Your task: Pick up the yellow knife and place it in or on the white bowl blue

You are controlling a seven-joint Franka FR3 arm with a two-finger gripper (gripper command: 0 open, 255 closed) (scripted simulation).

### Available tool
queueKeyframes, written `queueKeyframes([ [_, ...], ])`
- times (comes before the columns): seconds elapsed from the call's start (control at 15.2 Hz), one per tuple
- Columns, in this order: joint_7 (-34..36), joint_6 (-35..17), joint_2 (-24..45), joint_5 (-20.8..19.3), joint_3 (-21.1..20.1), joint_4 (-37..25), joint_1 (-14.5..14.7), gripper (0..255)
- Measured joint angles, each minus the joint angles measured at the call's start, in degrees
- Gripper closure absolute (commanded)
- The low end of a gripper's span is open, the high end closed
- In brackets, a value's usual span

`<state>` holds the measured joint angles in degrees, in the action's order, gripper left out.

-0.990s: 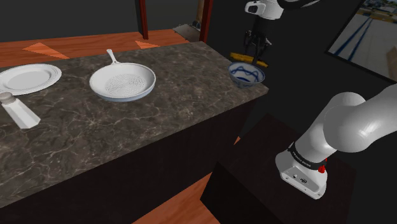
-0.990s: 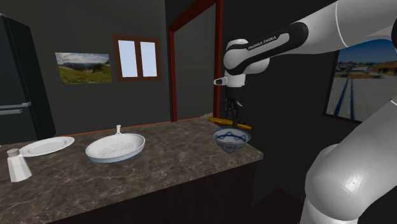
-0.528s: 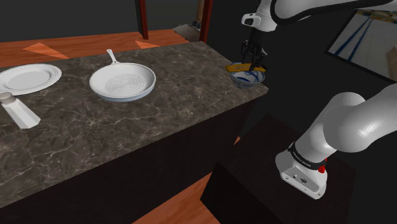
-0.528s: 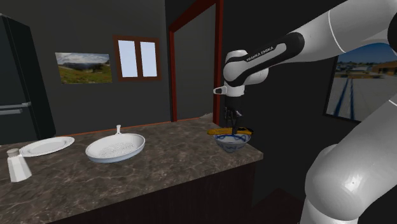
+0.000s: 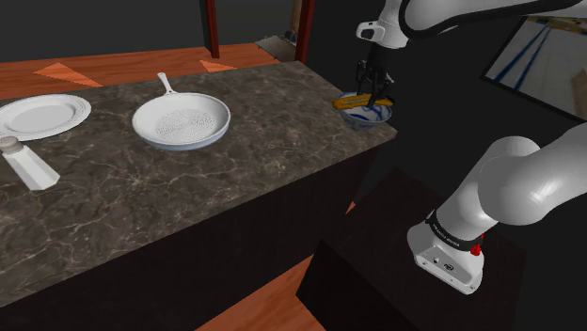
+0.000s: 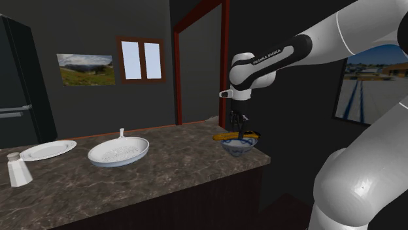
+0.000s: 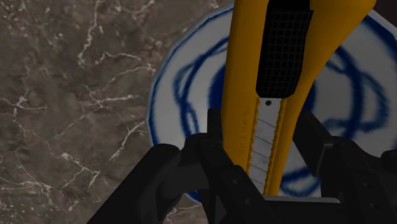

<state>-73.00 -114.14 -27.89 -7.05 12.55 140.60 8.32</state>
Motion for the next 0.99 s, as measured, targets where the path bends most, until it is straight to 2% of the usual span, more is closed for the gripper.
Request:
queueKeyframes([
  [0.4,0.0,0.0,0.1,0.0,0.0,0.1,0.0,0],
  [0.66,-0.1,6.0,-1.1,0.3,-0.6,-4.8,0.1,0],
  [0.99,0.0,7.6,-1.3,0.4,-0.7,-6.1,0.2,0],
])
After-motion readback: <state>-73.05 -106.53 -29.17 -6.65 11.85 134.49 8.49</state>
